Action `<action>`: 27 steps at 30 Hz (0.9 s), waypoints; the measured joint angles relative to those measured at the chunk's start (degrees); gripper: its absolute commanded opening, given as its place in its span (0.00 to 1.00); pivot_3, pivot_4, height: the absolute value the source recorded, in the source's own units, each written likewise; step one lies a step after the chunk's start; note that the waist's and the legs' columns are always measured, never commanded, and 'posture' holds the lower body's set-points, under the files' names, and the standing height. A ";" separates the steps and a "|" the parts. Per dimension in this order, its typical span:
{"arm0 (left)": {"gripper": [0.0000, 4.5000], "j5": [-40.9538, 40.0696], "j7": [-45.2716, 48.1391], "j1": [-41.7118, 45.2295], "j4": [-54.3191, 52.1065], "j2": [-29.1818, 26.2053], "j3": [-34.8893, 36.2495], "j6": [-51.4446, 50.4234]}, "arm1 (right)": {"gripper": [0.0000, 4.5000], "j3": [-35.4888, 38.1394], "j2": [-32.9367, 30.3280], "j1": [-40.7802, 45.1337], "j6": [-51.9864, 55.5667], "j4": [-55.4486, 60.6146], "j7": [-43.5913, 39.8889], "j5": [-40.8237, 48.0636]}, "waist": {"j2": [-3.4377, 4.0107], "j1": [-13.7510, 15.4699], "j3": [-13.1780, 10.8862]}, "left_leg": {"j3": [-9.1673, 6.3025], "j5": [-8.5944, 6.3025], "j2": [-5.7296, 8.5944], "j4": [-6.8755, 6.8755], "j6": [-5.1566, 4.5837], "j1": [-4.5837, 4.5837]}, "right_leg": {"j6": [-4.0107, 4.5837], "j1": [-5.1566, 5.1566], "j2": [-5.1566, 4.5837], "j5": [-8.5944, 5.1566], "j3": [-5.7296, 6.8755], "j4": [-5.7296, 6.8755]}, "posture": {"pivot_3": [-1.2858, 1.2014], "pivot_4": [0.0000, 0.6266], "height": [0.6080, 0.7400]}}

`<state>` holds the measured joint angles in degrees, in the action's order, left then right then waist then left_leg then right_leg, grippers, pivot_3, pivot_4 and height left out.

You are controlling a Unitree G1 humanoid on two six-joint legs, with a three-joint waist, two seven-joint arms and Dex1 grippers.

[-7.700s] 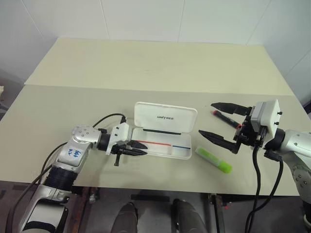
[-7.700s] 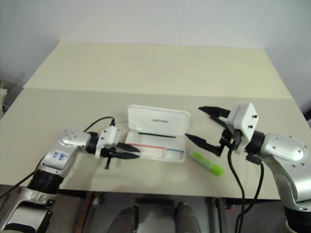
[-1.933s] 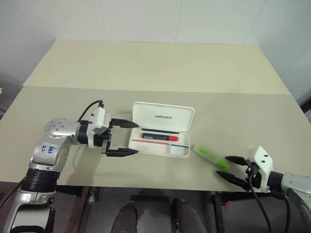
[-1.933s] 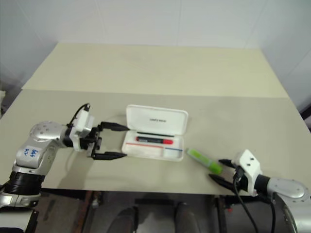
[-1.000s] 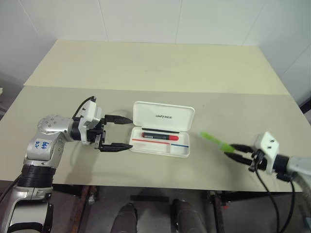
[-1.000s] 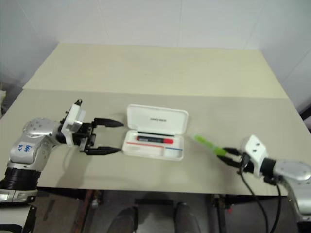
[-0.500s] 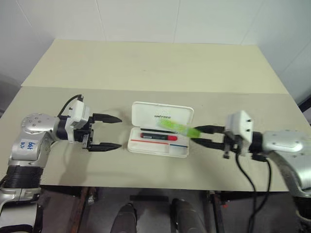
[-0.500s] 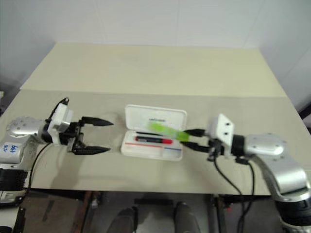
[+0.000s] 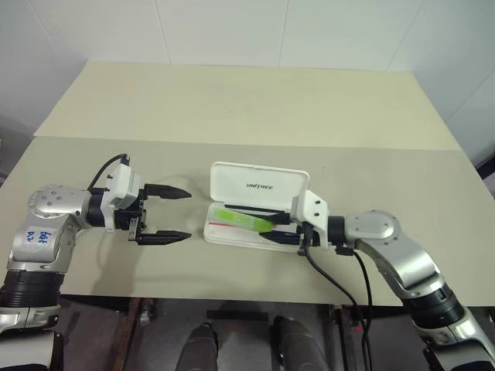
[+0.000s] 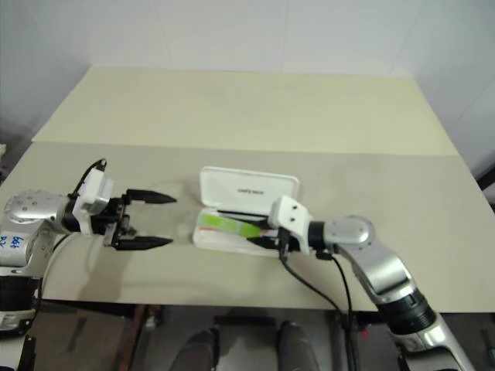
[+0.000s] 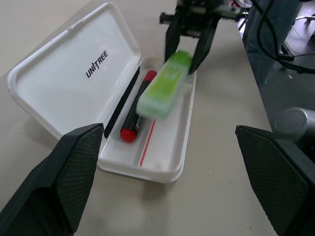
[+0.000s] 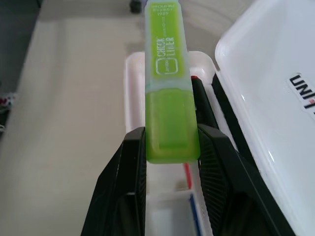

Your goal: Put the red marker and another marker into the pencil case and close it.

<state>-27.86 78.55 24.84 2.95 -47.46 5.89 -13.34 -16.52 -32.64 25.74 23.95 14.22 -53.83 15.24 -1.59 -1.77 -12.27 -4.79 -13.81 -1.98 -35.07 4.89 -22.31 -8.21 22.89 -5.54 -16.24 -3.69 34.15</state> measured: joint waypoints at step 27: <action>1.00 -0.05 -1.93 -0.38 -0.78 1.01 -0.01 -1.22 | 0.24 -2.98 0.24 0.72 -7.35 -7.41 -6.20 -4.08 | 0.00 0.03 0.00 | -0.01 -0.04 0.00 0.00 0.02 0.03 | -0.37 0.02 0.00 0.09 0.01 0.15 | 0.52 0.24 1.00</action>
<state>-27.90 76.62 24.46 2.16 -46.45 5.87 -14.57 -19.50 -32.41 26.46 16.60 6.81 -60.03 11.15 -1.59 -1.74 -12.26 -4.80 -13.85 -1.98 -35.07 4.91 -22.28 -8.58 22.91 -5.54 -16.15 -3.69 34.29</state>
